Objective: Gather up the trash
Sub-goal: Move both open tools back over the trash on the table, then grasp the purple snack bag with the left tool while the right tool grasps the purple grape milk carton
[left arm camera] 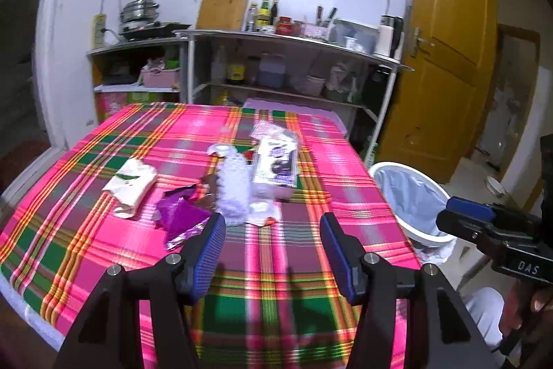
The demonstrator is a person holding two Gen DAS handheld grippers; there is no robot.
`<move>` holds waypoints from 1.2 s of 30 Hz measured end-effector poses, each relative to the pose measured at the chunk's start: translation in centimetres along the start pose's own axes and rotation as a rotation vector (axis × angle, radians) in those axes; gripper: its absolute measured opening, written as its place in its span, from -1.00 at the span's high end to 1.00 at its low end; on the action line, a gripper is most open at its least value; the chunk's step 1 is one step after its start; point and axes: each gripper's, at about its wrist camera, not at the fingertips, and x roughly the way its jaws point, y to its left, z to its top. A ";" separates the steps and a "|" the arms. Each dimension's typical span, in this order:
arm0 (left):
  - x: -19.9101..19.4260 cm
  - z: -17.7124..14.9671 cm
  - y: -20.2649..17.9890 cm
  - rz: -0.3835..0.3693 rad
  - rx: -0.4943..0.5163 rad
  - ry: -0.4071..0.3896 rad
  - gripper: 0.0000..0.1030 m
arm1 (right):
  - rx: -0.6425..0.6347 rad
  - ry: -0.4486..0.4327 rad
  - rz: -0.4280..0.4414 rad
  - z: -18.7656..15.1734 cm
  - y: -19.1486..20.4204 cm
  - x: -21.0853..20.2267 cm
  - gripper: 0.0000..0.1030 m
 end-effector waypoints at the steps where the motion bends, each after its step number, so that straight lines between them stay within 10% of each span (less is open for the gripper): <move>1: 0.1 0.0 0.6 0.001 -0.016 0.002 -0.10 | -0.005 0.005 0.001 0.1 0.2 0.3 0.04; 15: 1.8 0.1 6.5 0.133 -0.069 0.023 -0.10 | 0.012 0.071 0.035 1.8 1.5 4.5 0.04; 36: 9.5 0.7 9.6 0.109 -0.195 0.144 0.14 | 0.034 0.129 0.037 5.7 3.3 11.8 0.04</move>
